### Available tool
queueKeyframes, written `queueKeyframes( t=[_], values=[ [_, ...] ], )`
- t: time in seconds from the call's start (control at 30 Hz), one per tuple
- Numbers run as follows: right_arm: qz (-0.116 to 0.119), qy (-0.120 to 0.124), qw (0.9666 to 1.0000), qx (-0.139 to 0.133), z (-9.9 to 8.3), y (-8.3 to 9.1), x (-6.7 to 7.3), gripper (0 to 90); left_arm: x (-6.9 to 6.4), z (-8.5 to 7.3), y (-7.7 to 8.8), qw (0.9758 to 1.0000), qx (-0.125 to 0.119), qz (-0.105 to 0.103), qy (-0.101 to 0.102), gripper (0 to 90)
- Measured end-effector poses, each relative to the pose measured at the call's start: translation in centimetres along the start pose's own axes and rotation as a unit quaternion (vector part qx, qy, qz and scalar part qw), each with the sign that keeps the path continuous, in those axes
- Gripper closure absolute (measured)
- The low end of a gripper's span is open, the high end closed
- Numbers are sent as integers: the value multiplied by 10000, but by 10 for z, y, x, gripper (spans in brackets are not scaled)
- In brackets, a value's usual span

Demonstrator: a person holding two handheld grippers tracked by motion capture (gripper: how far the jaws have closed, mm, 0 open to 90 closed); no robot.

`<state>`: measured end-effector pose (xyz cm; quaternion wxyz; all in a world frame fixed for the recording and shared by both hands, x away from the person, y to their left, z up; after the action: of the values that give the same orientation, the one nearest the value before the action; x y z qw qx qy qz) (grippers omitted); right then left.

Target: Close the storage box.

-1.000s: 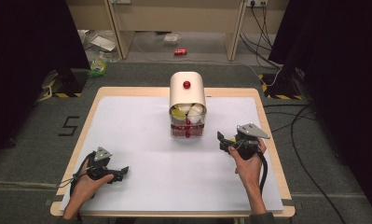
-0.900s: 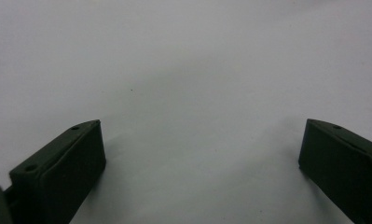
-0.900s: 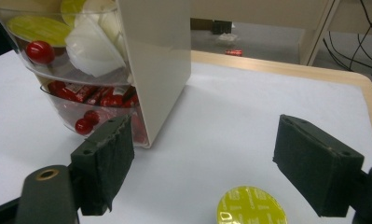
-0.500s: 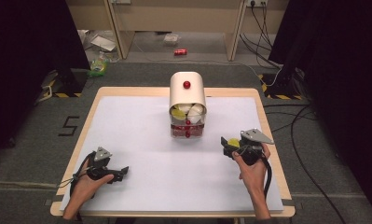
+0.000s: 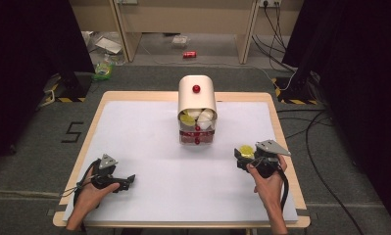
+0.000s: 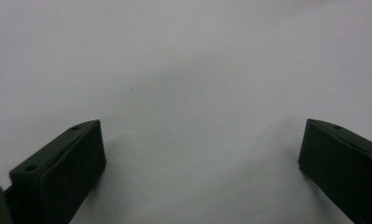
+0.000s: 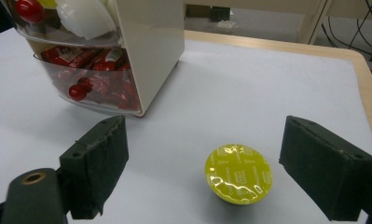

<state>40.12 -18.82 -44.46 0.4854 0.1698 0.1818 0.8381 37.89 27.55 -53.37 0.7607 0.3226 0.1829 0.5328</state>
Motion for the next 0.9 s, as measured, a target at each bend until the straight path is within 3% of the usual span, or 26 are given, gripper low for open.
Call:
queueKeyframes(
  t=[0.47,0.9],
  values=[
    [-45,-77,9998,163,-22,9,-7,156,0,0,0,10000,1,3,-4,0],
    [12,-84,9994,329,-40,16,-3,156,0,0,0,10000,1,2,-3,0]
  ],
)
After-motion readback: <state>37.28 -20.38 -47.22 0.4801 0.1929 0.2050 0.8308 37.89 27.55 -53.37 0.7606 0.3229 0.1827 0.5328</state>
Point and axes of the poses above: each handheld gripper's, and its own axes: y roughly backward along the jaws, z roughly out of its top, x roughly to its left, the point moved 4 cm from there along -y, roughly forward along the jaws, and after that the axes turned 8 degrees about z, right-handed, at the moved point
